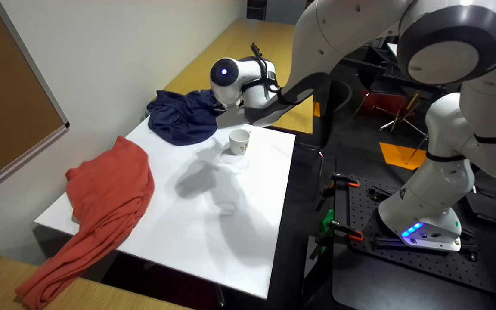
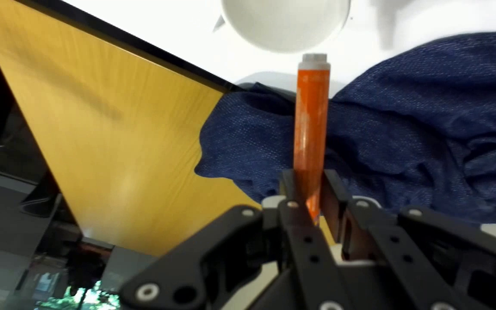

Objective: Put the marker in the mug

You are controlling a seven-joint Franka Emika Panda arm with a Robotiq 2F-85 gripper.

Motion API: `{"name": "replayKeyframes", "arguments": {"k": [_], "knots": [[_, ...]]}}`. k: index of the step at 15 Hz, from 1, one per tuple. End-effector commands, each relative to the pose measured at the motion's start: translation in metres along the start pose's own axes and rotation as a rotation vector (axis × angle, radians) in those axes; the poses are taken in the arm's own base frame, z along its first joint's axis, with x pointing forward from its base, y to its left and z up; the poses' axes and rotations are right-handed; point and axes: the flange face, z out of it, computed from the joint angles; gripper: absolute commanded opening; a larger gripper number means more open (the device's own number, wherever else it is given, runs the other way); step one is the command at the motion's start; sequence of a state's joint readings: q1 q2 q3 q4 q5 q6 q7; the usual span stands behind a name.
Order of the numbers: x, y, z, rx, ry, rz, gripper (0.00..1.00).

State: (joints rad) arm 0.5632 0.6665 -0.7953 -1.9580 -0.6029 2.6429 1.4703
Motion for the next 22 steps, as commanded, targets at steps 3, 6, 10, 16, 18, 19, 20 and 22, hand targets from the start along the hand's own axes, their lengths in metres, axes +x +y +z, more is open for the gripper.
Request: {"name": "replayKeyframes", "arguments": {"k": [3, 6, 10, 16, 18, 19, 20, 22], "knots": [[-0.015, -0.007, 0.035, -0.224, 0.108, 0.181, 0.04], [-0.022, -0.01, 0.049, -0.299, 0.118, 0.233, 0.04], [-0.032, -0.019, 0.06, -0.342, 0.107, 0.273, 0.04], [-0.037, -0.028, 0.071, -0.366, 0.108, 0.309, 0.04], [-0.041, -0.031, 0.073, -0.363, 0.112, 0.309, 0.04], [-0.041, -0.032, 0.073, -0.362, 0.113, 0.311, 0.04], [-0.043, -0.033, 0.073, -0.359, 0.116, 0.312, 0.04], [-0.046, -0.035, 0.074, -0.358, 0.123, 0.304, 0.18]]}}
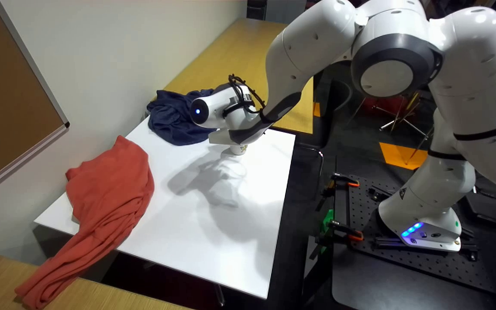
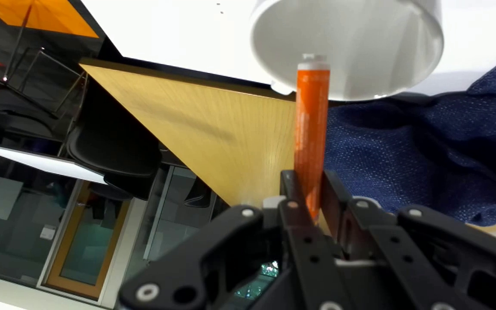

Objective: Put the marker in the mug

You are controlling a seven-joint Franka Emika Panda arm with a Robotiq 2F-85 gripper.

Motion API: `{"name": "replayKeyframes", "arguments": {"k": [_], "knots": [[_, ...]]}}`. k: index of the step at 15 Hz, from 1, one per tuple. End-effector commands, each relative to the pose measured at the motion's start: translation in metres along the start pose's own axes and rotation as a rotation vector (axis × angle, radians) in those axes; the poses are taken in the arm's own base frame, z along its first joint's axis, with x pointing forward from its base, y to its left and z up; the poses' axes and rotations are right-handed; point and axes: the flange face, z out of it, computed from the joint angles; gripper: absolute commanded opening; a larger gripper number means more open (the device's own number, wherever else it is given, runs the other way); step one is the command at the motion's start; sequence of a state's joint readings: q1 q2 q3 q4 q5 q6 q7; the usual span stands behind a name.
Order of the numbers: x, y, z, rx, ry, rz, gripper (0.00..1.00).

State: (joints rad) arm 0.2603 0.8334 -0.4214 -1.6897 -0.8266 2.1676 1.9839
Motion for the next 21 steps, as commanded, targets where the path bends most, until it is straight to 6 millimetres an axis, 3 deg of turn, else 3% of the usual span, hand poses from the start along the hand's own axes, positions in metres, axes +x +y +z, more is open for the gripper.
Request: {"name": "replayKeyframes", "arguments": {"k": [1, 2, 4, 10, 21], "knots": [[0.0, -0.005, -0.002, -0.01, 0.03, 0.013, 0.43], [0.0, -0.005, -0.003, -0.012, 0.033, 0.009, 0.44], [0.002, -0.004, -0.003, -0.019, 0.038, 0.007, 0.54], [0.021, -0.001, -0.006, -0.027, 0.043, 0.004, 0.99], [0.08, 0.01, -0.028, 0.049, 0.022, 0.013, 1.0]]}}
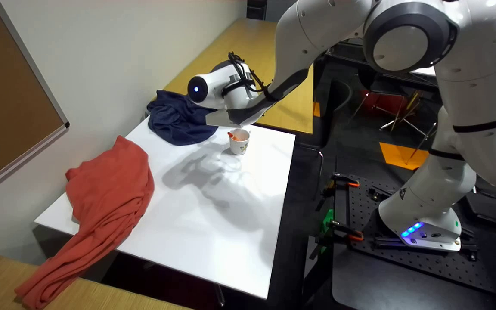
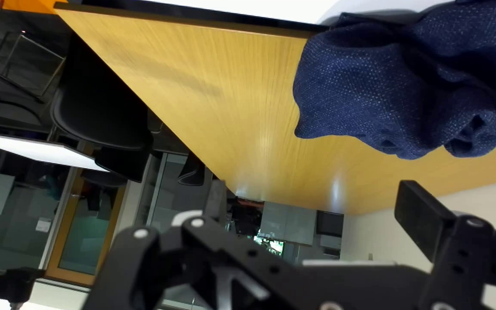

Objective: Put the marker in the mug

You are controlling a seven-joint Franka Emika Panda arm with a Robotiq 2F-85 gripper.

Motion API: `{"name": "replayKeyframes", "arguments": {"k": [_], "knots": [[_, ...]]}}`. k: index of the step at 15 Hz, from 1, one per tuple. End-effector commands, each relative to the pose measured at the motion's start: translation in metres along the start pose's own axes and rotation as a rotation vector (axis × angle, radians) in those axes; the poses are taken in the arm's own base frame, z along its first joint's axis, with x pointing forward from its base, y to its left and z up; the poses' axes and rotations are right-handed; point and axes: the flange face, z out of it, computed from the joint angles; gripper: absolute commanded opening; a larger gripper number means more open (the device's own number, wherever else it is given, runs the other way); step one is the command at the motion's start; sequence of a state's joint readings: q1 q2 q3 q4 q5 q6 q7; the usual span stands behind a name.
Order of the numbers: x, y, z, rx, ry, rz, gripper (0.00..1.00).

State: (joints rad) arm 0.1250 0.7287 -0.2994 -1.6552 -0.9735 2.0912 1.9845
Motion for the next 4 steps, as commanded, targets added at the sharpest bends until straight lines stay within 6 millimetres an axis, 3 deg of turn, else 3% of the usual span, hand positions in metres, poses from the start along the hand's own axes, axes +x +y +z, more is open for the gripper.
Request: {"name": "replayKeyframes", "arguments": {"k": [1, 4], "knots": [[0.0046, 0.0002, -0.0023, 0.004, -0.003, 0.001, 1.0], [0.0035, 0.0, -0.0018, 0.006, -0.015, 0.001, 1.0]]}}
